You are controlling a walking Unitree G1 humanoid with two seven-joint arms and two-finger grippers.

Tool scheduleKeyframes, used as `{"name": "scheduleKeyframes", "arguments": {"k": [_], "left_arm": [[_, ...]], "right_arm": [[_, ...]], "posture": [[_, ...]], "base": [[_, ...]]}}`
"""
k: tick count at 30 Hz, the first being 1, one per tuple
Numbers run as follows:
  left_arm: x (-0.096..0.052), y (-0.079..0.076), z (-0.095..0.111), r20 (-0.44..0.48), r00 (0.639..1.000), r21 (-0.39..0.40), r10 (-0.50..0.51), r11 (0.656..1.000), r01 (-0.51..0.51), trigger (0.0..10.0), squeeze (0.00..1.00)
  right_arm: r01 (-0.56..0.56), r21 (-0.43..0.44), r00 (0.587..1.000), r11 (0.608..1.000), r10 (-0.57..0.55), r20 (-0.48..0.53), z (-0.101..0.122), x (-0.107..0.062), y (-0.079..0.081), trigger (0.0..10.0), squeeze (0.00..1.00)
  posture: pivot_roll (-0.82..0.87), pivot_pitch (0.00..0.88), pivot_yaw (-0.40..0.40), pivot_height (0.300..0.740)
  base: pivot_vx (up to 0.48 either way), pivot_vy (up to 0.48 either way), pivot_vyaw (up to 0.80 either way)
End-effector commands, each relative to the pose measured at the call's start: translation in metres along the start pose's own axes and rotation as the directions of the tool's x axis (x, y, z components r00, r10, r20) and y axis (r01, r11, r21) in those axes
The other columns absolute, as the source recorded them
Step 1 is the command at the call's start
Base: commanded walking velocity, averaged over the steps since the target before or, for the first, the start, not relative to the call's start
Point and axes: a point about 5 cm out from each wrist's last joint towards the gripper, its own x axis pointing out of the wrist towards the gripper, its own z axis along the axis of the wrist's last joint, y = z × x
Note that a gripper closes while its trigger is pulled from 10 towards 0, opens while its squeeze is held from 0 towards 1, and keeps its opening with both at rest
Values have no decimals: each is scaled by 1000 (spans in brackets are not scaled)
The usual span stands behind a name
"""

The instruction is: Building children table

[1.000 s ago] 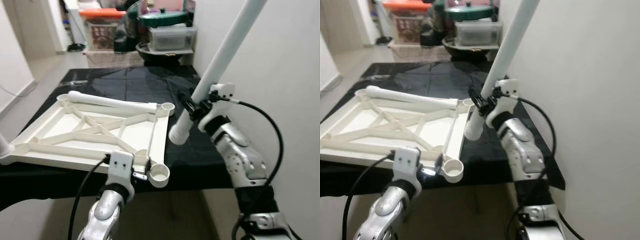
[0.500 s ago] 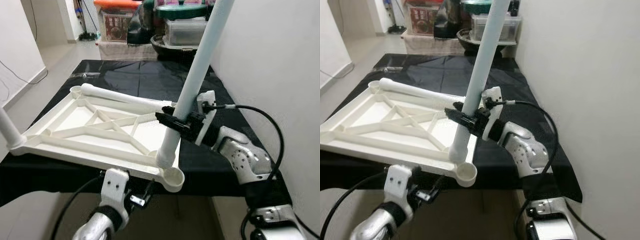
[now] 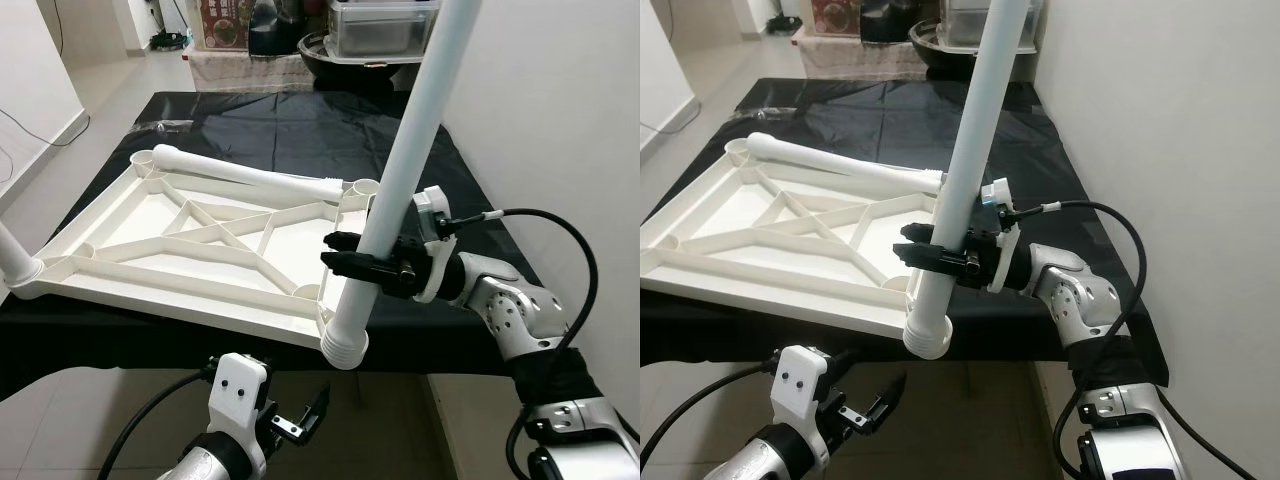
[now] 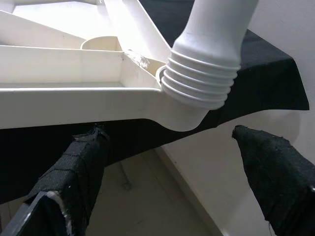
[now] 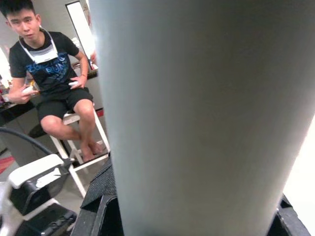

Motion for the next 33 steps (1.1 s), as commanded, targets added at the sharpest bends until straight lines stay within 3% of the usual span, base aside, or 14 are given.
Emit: {"name": "scheduleKeyframes", "arguments": {"k": [1, 12, 16, 21, 23, 24, 25, 30, 31, 32, 33], "left_arm": [[-3, -1, -2, -19, 1000, 2, -3, 1000, 3, 10000, 0], [-6, -3, -1, -28, 1000, 15, -3, 1000, 3, 10000, 0], [-6, -4, 0, -29, 1000, 20, -1, 1000, 2, 10000, 0], [-6, -4, 1, -30, 1000, 24, -1, 1000, 2, 10000, 0], [-6, -5, 1, -30, 1000, 29, -2, 1000, 3, 10000, 0], [-6, -5, 1, -30, 1000, 29, -2, 1000, 3, 10000, 0], [-6, -5, 2, -29, 1000, 31, -2, 999, 3, 10000, 0], [-5, -5, 1, -30, 1000, 33, -3, 999, 4, 10000, 0], [-5, -5, 1, -29, 1000, 34, -3, 999, 4, 10000, 0], [-5, -5, 1, -29, 1000, 34, -3, 999, 4, 10000, 0], [-5, -5, 2, -29, 1000, 35, -2, 999, 3, 10000, 0]], "right_arm": [[11, 15, 999, 1000, -10, -47, -10, 0, -1, 10000, 0], [65, -63, 985, 996, -74, -154, -21, 6, -7, 10000, 0], [75, -165, 974, 983, -108, -199, -18, 11, -6, 10000, 0], [124, -220, 969, 968, -166, -184, -14, 16, -7, 10000, 0], [249, -276, 943, 928, -298, -150, -10, 20, -14, 10000, 0], [249, -276, 943, 928, -298, -150, -10, 20, -14, 10000, 0], [421, -288, 881, 860, -463, -98, -8, 21, -28, 10000, 0], [493, -281, 844, 824, -531, -74, -7, 22, -34, 10000, 0], [564, -276, 799, 778, -599, -57, -8, 20, -41, 10000, 0], [564, -276, 799, 778, -599, -57, -8, 20, -41, 10000, 0], [626, -270, 751, 732, -659, -45, -9, 19, -48, 10000, 0]], "posture": [[101, 153, -35, 740], [100, 150, -33, 740], [98, 158, -38, 740], [94, 161, -41, 740], [92, 162, -40, 740], [92, 162, -40, 740], [88, 164, -36, 740], [87, 163, -38, 740], [89, 162, -43, 740], [89, 162, -43, 740], [90, 162, -42, 740]], "base": [[0, 0, 0], [0, 0, 0], [0, 0, 0], [0, 0, 0], [0, 0, 0], [0, 0, 0], [0, 0, 0], [0, 0, 0], [0, 0, 0], [0, 0, 0], [0, 0, 0]]}}
